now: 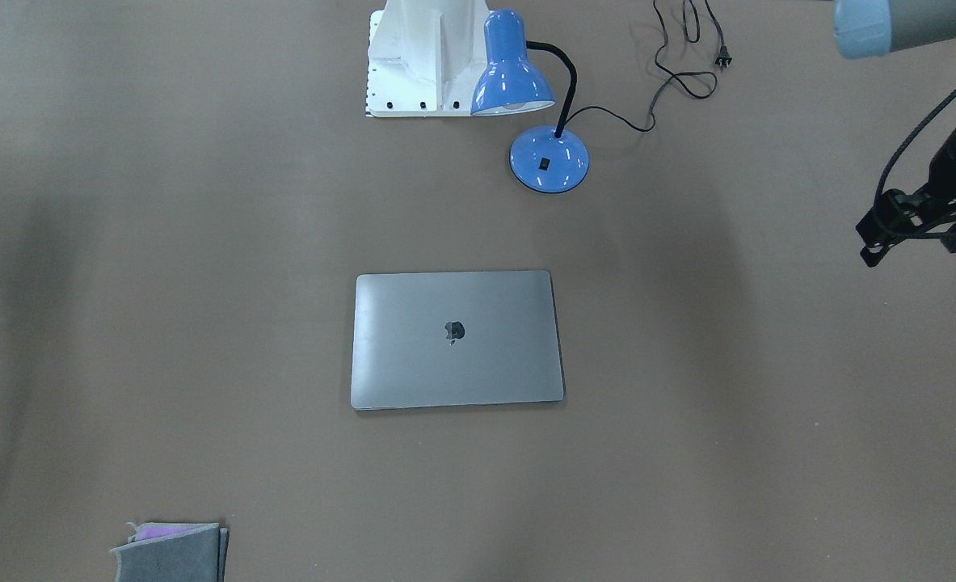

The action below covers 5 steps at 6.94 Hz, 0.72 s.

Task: Close laptop

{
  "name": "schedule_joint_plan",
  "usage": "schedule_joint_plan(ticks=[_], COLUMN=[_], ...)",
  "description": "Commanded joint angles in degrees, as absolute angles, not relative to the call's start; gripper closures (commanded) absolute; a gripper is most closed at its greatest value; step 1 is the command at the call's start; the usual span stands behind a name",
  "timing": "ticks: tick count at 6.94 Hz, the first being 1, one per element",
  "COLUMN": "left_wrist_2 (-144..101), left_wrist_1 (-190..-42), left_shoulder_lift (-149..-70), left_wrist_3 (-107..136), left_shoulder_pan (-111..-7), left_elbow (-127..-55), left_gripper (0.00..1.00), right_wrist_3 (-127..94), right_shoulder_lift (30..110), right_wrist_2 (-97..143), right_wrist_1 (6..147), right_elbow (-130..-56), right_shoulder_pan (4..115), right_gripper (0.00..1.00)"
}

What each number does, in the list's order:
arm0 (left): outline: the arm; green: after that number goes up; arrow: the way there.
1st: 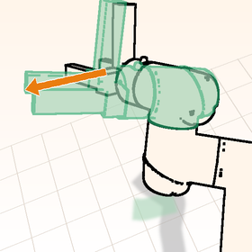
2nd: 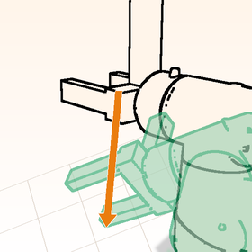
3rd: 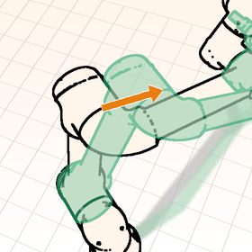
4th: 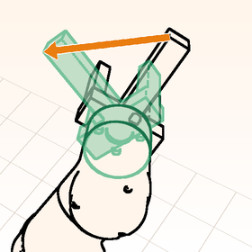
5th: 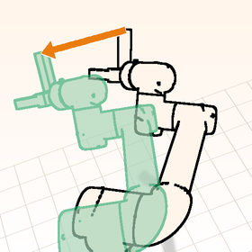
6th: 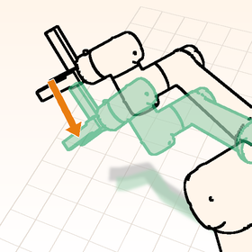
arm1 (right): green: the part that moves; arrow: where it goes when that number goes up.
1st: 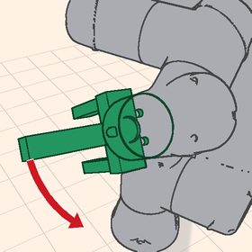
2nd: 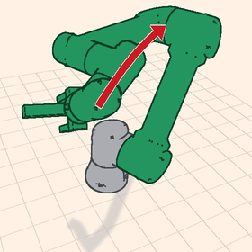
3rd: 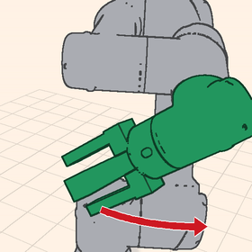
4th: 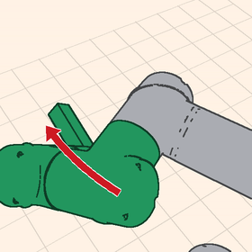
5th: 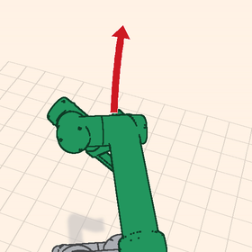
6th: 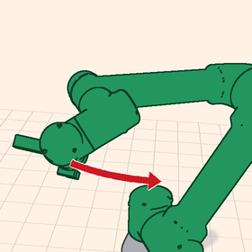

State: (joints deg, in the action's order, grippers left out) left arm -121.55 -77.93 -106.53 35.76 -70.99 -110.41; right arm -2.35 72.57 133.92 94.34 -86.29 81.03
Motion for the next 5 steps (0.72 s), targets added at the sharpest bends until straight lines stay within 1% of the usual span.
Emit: schedule_joint_plan(ticks=[1,2,3,4,5], left_wrist_2=[-128.18,-129.71,-129.73,-130.07,-130.77], left_wrist_1=[-90.03,-90.09,-90.26,-89.48,-90.52], left_shoulder_lift=[-95.93,-95.11,-92.31,-92.02,-91.85], left_wrist_3=[32.63,30.17,22.14,15.45,14.60], left_shoulder_pan=[-75.91,-78.46,-81.62,-85.30,-87.26], left_elbow=[-107.77,-106.71,-106.61,-104.87,-102.94], left_gripper=[0.01,0.01,0.01,0.01,0.01], right_wrist_3=[0.08,-0.17,-0.09,-0.26,-0.52], right_shoulder_lift=[78.11,80.22,81.20,80.95,80.69], right_wrist_2=[136.49,137.19,137.63,137.38,135.37], right_wrist_1=[94.39,94.39,94.22,94.31,94.22], right_elbow=[-86.57,-86.40,-87.18,-87.45,-88.23], right_shoulder_pan=[84.01,84.98,85.08,85.08,84.99], right_gripper=[0.00,0.00,0.00,0.00,0.00])
